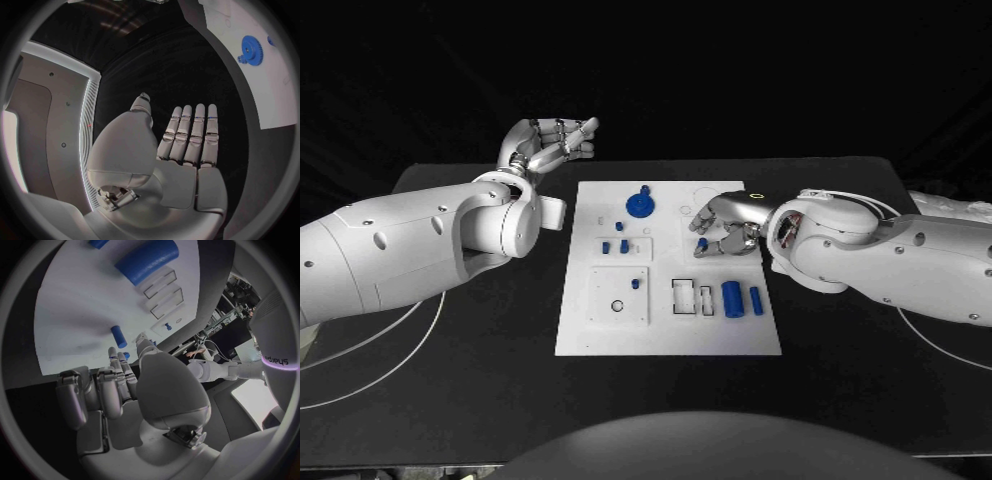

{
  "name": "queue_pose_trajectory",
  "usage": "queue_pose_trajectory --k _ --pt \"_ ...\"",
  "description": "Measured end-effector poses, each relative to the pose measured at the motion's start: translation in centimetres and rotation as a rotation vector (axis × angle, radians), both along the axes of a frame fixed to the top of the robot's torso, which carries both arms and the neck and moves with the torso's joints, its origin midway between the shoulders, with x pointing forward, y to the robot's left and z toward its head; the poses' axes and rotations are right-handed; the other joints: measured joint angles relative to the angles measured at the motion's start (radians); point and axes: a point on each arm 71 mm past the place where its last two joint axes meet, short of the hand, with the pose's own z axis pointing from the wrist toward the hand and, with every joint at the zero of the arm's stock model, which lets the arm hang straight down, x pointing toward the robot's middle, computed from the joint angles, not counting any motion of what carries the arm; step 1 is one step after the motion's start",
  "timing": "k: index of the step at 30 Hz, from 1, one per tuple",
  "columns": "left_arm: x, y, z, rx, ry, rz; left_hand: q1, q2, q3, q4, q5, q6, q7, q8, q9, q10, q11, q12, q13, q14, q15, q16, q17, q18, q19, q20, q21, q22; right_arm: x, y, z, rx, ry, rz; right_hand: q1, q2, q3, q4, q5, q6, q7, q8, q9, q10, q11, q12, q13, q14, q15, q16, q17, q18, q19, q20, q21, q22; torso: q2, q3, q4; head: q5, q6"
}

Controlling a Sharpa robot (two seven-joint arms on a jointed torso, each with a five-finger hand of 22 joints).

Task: Assemble the parts on the task board

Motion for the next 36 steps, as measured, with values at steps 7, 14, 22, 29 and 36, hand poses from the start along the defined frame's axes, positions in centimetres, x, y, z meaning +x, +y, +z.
queue_pose_trajectory --k 7,14,22,29,36 --pt "-0.01 0.03 0.0 0.0 0.0 0.0 0.0 0.0 0.0 0.0 0.0 0.0 0.0 0.0 0.0 0.0 0.0 0.0 0.0 0.0 0.0 0.0 0.0 0.0 0.0 0.0 0.0 0.0 0.27 0.2 -0.61 -0.067 0.017 -0.019 0.039 0.027 0.019 -0.027 0.0 0.034 -0.026 0.009 0.007 0.037 -0.019 0.011 0.002 0.002 -0.013 0.0 0.0 0.0 0.0 -0.014 0.0 0.0 0.0 0.0 0.0009 -0.001 0.0" --pt "-0.02 0.01 -0.01 0.0 0.001 0.0 0.0 0.0 0.0 0.0 0.0 0.0 0.0 0.0 0.0 0.0 0.0 0.0 0.0 0.0 0.0 0.0 0.0 0.0 0.0 0.0 0.0 -0.001 0.39 0.36 -0.66 -0.1 0.011 -0.028 0.062 0.05 0.033 -0.032 0.0 0.106 -0.052 0.036 0.017 0.122 -0.044 0.034 0.004 -0.001 -0.037 0.0 0.0 0.0 0.0 -0.033 0.0 0.0 0.001 0.0 0.0006 0.001 0.001" --pt "-0.05 -0.05 -0.01 -0.001 0.001 -0.002 0.0 0.0 0.0 0.0 0.0 0.0 0.0 0.0 0.0 0.0 0.0 0.0 0.0 0.0 0.0 0.0 -0.001 0.0 0.0 0.0 0.0 -0.001 0.43 0.4 -0.69 -0.111 0.0 -0.028 0.067 0.056 0.05 -0.021 0.0 0.159 -0.069 0.051 0.02 0.185 -0.063 0.039 -0.001 0.001 -0.054 0.0 0.0 0.0 0.0 -0.054 0.0 0.0 0.001 0.0001 -0.0004 0.008 0.001" --pt "-0.04 -0.02 -0.01 0.0 0.001 -0.001 0.0 0.0 0.0 0.0 0.0 0.0 0.0 0.0 0.0 0.0 0.0 0.0 0.0 0.0 0.0 0.0 -0.001 0.0 0.0 0.0 0.0 -0.001 0.43 0.52 -0.71 -0.112 -0.006 -0.025 0.073 0.05 0.053 -0.016 0.0 0.167 -0.07 0.051 0.02 0.196 -0.062 0.033 -0.002 -0.002 -0.059 0.0 0.0 0.0 0.0 -0.057 0.0 0.0 0.001 0.0005 0.0 0.01 0.0" --pt "-0.02 0.04 -0.02 0.0 0.001 0.001 0.0 0.0 0.0 0.0 0.0 0.0 0.0 0.0 0.0 0.0 0.0 0.0 0.0 0.0 0.0 0.0 -0.001 0.0 0.0 0.0 0.0 -0.001 0.42 0.53 -0.75 -0.111 -0.008 -0.025 0.067 0.031 0.047 -0.01 0.0 0.162 -0.065 0.038 0.013 0.197 -0.061 0.016 -0.002 -0.002 -0.059 0.0 0.0 0.0 0.0 -0.057 0.0 0.0 0.001 0.0004 0.0001 0.01 0.0"
